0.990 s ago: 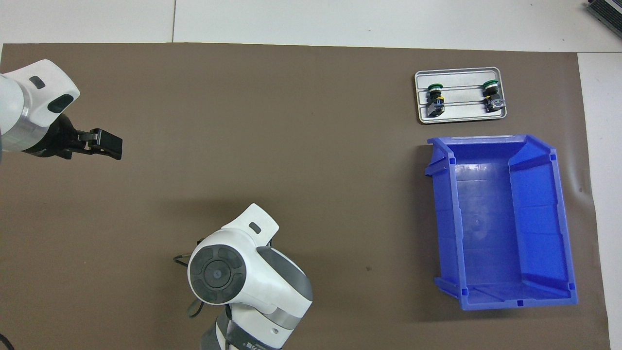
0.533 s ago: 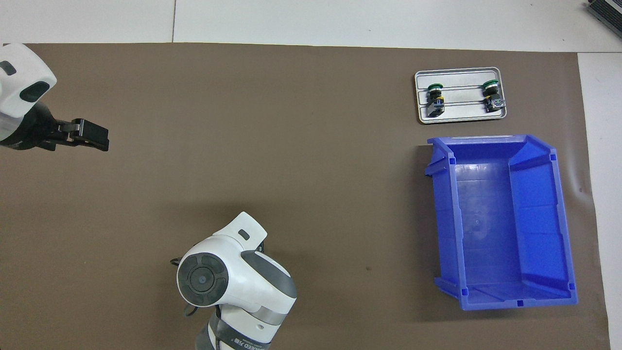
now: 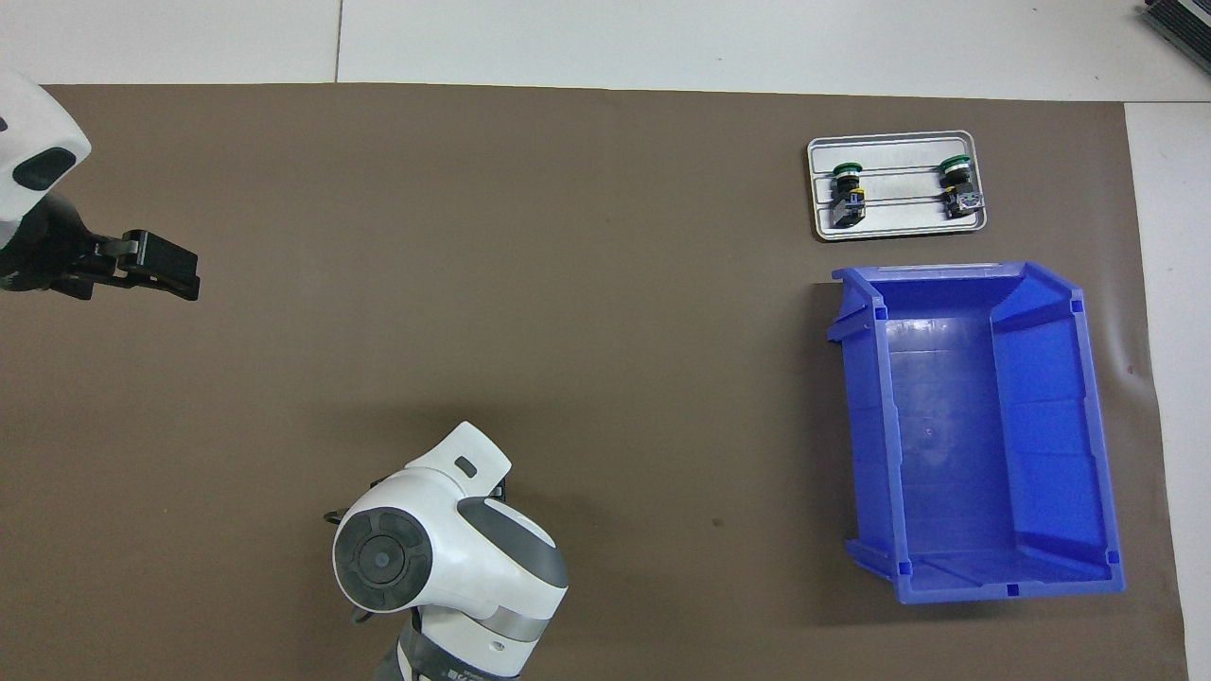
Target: Place and press button with both arms
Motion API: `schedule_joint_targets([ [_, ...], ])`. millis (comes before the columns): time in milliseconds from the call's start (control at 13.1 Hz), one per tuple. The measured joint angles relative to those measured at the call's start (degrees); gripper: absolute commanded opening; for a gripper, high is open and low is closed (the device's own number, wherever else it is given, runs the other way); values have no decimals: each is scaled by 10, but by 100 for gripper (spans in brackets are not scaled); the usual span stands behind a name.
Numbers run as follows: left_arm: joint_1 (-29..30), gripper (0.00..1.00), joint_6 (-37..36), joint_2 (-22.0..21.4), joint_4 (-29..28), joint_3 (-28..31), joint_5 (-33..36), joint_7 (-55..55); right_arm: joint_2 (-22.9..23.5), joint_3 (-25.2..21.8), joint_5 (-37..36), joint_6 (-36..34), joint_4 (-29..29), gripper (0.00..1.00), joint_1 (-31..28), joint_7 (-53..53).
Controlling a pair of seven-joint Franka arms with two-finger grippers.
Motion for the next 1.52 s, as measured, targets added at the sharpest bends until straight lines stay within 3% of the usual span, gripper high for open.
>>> schedule_joint_targets([
  [152, 0, 100, 0, -4, -6, 0, 0, 0, 0, 0, -3, 0, 1, 42, 2, 3],
  [305, 0, 100, 0, -8, -8, 0, 0, 0, 1, -1, -16, 0, 1, 3, 2, 3],
  [381, 0, 100, 0, -9, -8, 0, 0, 0, 1, -2, -21, 0, 1, 0, 2, 4],
  [762, 0, 100, -1, -10, -9, 0, 0, 0, -10, -12, -28, 1, 18, 0, -9, 4],
  [1067, 0, 100, -1, -11, -9, 0, 0, 0, -83, -13, -29, -54, 20, 0, -55, -23],
  [1295, 0, 100, -1, -11, -10, 0, 0, 0, -142, -13, -25, -92, -15, 0, -104, -124],
  [1524, 0, 100, -1, -12, -10, 0, 0, 0, -169, -13, -19, -107, -65, 0, -156, -259],
])
